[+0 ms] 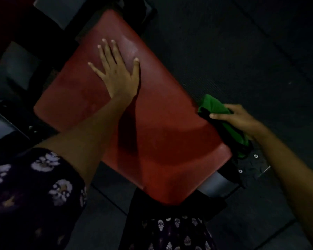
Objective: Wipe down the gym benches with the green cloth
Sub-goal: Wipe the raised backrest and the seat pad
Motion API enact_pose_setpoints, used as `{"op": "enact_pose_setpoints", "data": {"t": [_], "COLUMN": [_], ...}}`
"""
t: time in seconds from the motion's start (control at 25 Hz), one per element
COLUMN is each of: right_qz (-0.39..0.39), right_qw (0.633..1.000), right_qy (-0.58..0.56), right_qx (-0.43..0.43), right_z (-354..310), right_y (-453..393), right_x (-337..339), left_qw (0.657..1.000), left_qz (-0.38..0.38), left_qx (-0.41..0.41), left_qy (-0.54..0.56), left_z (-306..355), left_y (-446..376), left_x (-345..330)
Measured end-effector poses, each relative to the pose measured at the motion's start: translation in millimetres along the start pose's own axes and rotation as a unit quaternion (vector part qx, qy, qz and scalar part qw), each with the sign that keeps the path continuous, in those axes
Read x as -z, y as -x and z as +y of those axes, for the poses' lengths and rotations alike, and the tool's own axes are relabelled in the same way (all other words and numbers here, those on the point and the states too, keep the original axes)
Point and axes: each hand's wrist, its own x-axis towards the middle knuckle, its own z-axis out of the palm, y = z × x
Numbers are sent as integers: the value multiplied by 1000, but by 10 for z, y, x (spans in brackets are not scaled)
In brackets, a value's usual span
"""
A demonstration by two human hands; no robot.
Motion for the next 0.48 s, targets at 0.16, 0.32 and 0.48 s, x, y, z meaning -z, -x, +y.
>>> {"op": "enact_pose_setpoints", "data": {"t": [0.16,0.32,0.48], "right_qz": [0,-24,-15], "right_qw": [992,989,989], "right_qy": [15,25,55], "right_qx": [128,146,134], "right_z": [-872,-1088,-753], "right_y": [-534,-701,-461], "right_x": [-468,-652,-515], "left_qw": [1000,1000,1000], "left_qz": [5,8,0], "left_qx": [-3,-15,-22], "left_qy": [5,2,16], "left_z": [8,-41,-7], "left_y": [21,46,69], "left_x": [-64,-81,-73]}}
